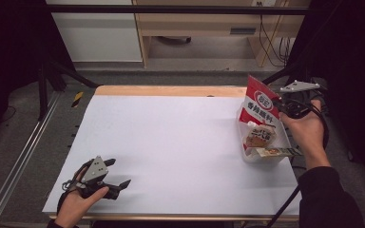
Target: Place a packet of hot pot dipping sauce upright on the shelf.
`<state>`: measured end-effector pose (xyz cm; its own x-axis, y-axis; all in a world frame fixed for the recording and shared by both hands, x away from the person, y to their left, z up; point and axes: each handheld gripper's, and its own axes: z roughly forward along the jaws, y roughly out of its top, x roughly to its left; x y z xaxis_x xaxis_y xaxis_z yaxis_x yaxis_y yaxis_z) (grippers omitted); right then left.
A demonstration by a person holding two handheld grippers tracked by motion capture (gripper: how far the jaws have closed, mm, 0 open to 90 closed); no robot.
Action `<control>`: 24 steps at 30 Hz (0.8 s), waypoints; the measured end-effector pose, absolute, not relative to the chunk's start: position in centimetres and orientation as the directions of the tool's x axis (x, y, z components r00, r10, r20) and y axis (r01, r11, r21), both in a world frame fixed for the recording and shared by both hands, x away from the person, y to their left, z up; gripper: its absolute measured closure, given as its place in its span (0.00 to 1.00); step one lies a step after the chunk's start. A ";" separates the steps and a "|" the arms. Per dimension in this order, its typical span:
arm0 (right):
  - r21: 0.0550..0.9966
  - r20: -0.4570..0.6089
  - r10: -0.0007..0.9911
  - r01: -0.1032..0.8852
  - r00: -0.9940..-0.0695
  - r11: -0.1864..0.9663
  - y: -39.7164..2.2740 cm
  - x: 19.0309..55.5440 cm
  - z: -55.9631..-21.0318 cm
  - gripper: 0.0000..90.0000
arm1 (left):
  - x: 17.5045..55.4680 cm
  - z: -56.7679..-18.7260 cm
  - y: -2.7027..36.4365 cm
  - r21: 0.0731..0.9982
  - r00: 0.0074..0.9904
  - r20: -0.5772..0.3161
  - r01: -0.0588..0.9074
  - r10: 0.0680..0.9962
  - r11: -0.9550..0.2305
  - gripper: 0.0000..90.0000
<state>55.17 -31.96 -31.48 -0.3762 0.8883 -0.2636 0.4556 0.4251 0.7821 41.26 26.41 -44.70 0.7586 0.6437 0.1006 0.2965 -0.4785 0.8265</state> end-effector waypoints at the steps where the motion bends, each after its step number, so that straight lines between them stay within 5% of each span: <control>1: 0.780 -0.259 0.891 0.464 -0.372 0.420 -32.1 55.0 -31.6 1.00 | 41.3 -44.7 26.4 0.826 0.758 0.101 0.297 0.644 -0.479 0.09; 15: 0.753 -0.241 0.913 0.530 -0.330 0.390 -34.0 54.3 -32.7 0.98 | 41.3 -44.8 26.3 0.822 0.760 0.101 0.299 0.642 -0.484 0.09; 19: 0.764 -0.228 0.919 0.525 -0.322 0.374 -34.0 54.2 -32.4 0.85 | 41.3 -44.8 26.3 0.821 0.762 0.100 0.301 0.640 -0.486 0.09; 24: 0.778 -0.238 0.917 0.503 -0.320 0.377 -32.9 54.0 -31.4 0.55 | 41.2 -44.9 26.0 0.813 0.772 0.103 0.298 0.627 -0.500 0.09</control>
